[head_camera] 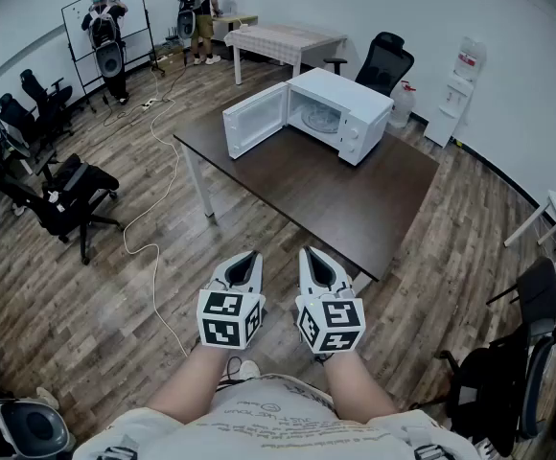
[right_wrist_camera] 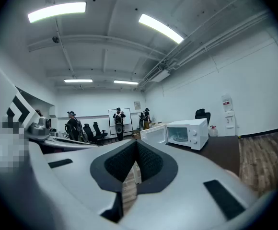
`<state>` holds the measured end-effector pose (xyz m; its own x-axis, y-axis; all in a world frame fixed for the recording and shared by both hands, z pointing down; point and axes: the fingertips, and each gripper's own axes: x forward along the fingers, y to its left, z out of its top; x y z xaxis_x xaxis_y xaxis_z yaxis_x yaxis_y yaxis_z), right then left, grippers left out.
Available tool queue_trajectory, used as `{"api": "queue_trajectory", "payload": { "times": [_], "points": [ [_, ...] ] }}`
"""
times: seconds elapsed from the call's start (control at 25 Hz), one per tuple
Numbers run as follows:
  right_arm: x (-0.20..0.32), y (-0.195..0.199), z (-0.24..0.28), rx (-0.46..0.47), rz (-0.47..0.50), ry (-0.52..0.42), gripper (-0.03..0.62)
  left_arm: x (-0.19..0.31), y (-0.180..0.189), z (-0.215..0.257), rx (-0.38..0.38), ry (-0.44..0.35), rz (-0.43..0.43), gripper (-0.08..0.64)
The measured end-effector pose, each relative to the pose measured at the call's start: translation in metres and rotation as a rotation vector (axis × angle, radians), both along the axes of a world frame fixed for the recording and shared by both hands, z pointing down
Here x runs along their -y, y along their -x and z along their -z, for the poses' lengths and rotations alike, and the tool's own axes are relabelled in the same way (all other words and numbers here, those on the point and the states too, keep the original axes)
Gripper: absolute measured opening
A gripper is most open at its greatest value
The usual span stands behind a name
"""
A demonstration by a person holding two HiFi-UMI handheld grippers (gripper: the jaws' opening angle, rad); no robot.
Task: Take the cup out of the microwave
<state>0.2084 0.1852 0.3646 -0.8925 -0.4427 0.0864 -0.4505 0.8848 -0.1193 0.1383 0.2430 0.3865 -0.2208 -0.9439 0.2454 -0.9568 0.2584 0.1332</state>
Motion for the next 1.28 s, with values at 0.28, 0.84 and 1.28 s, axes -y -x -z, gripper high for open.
{"api": "queue_trajectory", "payload": {
  "times": [0.28, 0.84, 1.28],
  "points": [
    [-0.001, 0.016, 0.000, -0.005, 0.003, -0.010, 0.012, 0.003, 0.013, 0.001, -0.002, -0.013, -0.011, 0.014],
    [-0.012, 0.071, -0.001, -0.004, -0.006, -0.009, 0.013, -0.004, 0.066, -0.003, -0.026, -0.033, -0.026, 0.014],
    [-0.027, 0.107, -0.011, -0.037, -0.031, -0.014, 0.013, -0.011, 0.103, -0.012, -0.057, -0.037, -0.061, 0.014]
  ]
}}
